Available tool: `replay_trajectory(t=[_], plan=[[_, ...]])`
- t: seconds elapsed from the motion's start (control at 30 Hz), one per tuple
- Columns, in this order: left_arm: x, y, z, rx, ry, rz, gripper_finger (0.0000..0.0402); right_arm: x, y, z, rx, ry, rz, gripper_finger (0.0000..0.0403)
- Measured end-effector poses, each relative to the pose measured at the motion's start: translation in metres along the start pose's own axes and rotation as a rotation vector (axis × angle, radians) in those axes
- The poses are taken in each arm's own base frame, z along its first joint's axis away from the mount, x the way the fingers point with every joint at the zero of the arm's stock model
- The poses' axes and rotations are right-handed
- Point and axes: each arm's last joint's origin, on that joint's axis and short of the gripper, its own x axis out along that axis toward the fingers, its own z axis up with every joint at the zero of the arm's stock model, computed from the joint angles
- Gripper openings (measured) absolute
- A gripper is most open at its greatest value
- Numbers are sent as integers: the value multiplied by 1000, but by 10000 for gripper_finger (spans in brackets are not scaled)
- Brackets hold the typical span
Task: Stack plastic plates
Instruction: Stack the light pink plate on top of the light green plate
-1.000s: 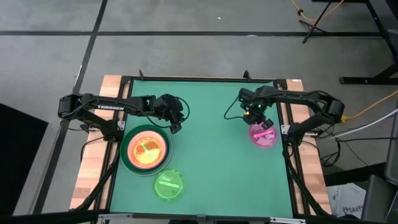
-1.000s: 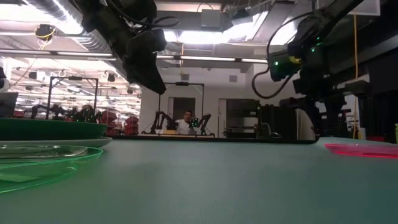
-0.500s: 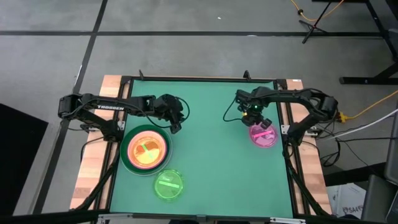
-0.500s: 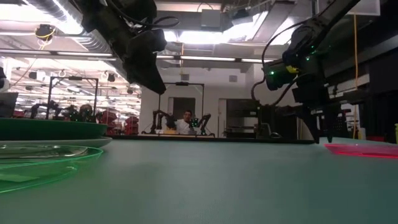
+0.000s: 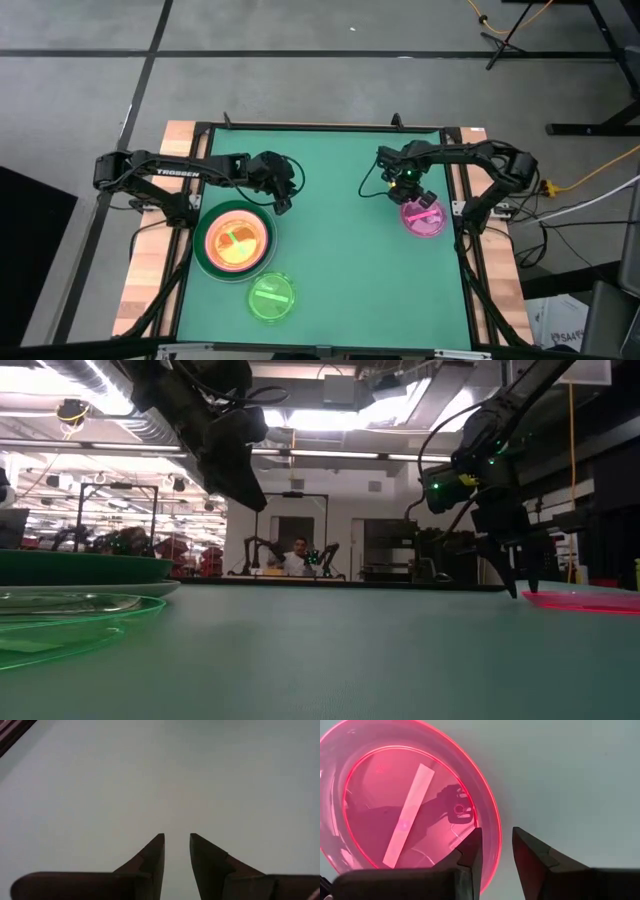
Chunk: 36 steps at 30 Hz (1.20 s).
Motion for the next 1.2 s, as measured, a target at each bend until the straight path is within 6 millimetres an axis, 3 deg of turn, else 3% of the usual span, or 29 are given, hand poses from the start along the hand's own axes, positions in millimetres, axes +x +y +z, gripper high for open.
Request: replay_trajectory(t=[0.83,1.2], plan=[[0,0,0,0,0,0,85,0,2,0,2,2,16,93],[0,0,0,0,0,0,85,0,1,0,4,2,14,11]])
